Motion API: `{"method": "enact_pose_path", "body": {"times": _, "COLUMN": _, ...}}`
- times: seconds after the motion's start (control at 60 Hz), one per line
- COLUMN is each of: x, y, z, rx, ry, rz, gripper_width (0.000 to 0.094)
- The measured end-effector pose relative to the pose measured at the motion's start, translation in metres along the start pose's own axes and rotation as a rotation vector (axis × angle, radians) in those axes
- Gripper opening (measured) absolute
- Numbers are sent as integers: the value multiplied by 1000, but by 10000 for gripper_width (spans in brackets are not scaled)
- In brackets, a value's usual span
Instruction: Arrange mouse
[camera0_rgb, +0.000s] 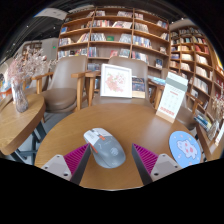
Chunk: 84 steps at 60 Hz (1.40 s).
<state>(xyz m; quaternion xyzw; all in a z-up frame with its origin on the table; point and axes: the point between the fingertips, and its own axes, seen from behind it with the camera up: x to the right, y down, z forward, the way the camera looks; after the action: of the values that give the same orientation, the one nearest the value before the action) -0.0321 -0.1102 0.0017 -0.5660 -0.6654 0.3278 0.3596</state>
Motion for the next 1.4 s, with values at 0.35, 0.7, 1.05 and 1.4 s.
{"method": "enact_pose_path", "body": {"times": 0.35, "x": 13, "y": -17, "z": 47, "rx": -40, "ry": 28, "rz": 36, "gripper_width": 851}}
{"method": "enact_pose_path", "body": {"times": 0.7, "x": 12, "y": -21, "z": 62, "rx": -74, "ry": 22, "rz": 54, "gripper_width": 771}}
{"method": "enact_pose_path", "body": {"times": 1.05, "x": 23, "y": -52, "z": 22, "rx": -46, "ry": -17, "rz": 89, "gripper_width": 416}}
{"method": "enact_pose_path", "body": {"times": 1.4, "x": 221, "y": -71, "z": -24, "rx": 8, "ry": 147, "rz": 122, "gripper_width": 416}}
